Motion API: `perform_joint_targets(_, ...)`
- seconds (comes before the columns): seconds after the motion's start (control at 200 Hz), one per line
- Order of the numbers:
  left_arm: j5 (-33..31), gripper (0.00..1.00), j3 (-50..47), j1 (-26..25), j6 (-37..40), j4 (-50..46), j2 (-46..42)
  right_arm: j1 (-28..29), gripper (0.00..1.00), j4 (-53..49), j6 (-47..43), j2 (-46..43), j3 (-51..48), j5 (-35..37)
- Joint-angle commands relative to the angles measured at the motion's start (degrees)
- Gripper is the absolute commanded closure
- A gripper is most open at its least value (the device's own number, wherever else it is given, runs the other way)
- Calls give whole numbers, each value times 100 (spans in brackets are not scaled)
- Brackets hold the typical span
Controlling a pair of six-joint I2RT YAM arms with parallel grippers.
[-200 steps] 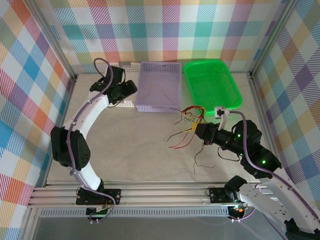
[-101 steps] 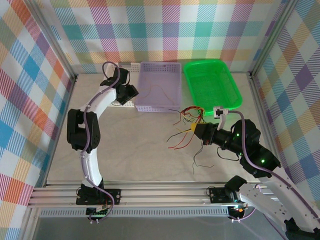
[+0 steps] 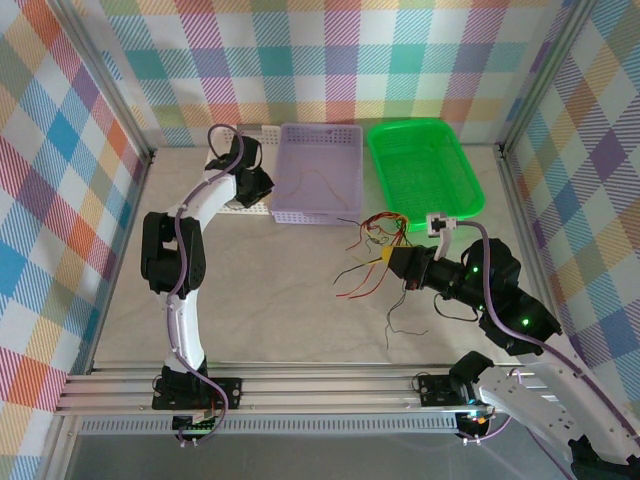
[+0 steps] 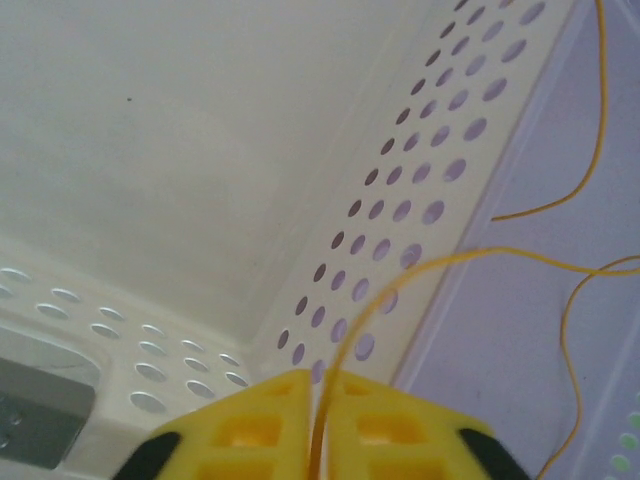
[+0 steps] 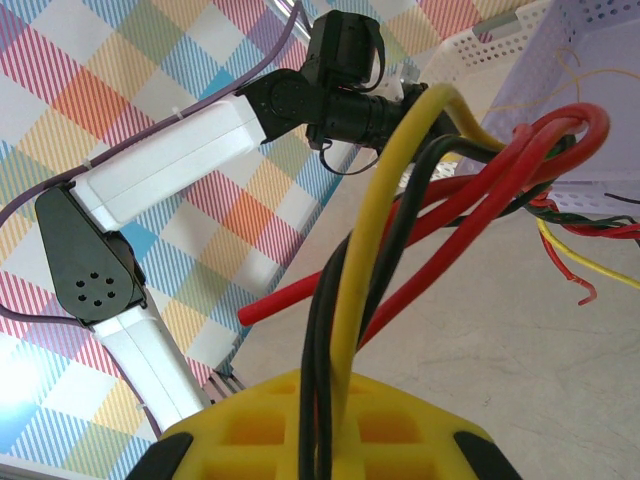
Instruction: Untangle the cables
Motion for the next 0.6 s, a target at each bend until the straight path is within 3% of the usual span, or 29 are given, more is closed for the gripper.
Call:
perform_joint_targets(0.0, 83, 96, 242, 50, -12, 97, -24, 26, 100, 225, 1, -46, -6, -56)
perform_joint_targets(0.045, 112, 100, 298, 34, -25, 78, -38, 22, 100, 228, 6, -54, -8, -72)
perform_joint_targets(0.32, -276, 100, 1161, -487, 307, -342, 97, 26, 100, 173, 7, -121, -24, -55)
perform_joint_targets(0.595, -418, 100, 3066, -1122, 651, -1294, 1512, 23, 100, 2, -29, -314, -11, -12)
